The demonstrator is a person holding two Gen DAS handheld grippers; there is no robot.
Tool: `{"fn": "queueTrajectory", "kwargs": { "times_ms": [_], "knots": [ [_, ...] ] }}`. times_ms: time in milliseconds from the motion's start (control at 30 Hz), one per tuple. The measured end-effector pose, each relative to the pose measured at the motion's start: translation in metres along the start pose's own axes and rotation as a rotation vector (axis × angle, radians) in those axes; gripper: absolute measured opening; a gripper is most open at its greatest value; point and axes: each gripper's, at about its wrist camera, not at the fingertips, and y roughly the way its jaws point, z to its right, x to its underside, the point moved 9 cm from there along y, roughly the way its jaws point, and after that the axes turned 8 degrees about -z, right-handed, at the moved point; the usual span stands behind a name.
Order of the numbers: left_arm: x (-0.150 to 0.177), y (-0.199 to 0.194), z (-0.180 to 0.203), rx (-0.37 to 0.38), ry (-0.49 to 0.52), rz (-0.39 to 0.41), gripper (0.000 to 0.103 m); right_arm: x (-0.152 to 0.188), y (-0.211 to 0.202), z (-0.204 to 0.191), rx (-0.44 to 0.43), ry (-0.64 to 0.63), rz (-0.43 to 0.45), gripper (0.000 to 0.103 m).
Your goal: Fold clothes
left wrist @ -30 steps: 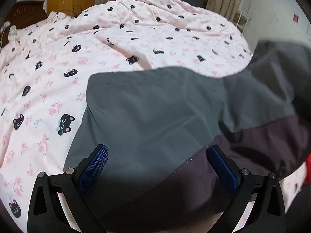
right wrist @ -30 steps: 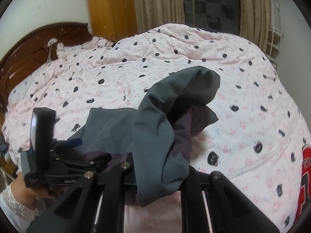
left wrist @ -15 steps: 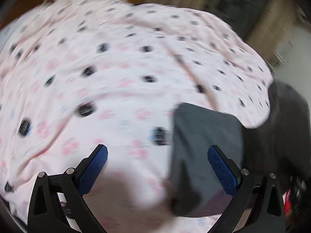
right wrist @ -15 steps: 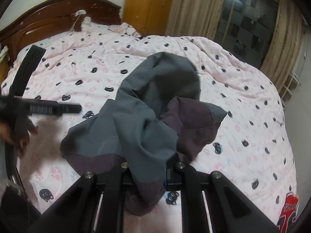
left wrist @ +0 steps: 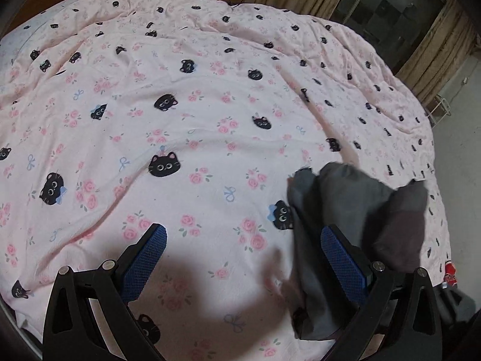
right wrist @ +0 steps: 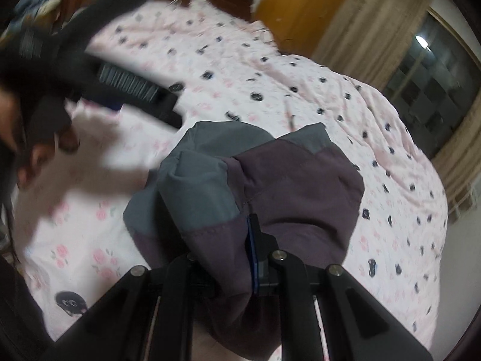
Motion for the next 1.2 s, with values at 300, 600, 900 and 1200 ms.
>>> {"fn": "queueTrajectory", "kwargs": {
  "times_ms": [300, 600, 900, 1200],
  "knots": [
    [-0.002, 0.004, 0.038, 0.127, 0.086, 0.012, 0.102, 0.013, 0.024, -0.034, 0.033, -0.184, 0.027, 0.015],
    [0.006, 0.037, 0.07, 0.166, 0.145, -0.056, 0.102, 0.026, 0.025, -0.045, 0.012, -0.25, 0.095, 0.017],
    [0.018, 0.071, 0.058, 0.113, 0.125, -0.128, 0.103, 0.036, 0.009, -0.053, -0.033, -0.275, 0.129, 0.024],
    [0.021, 0.072, 0.051, 0.063, 0.118, -0.142, 0.103, 0.033, -0.043, 0.022, -0.376, 0.041, 0.192, 0.031]
  ]
}}
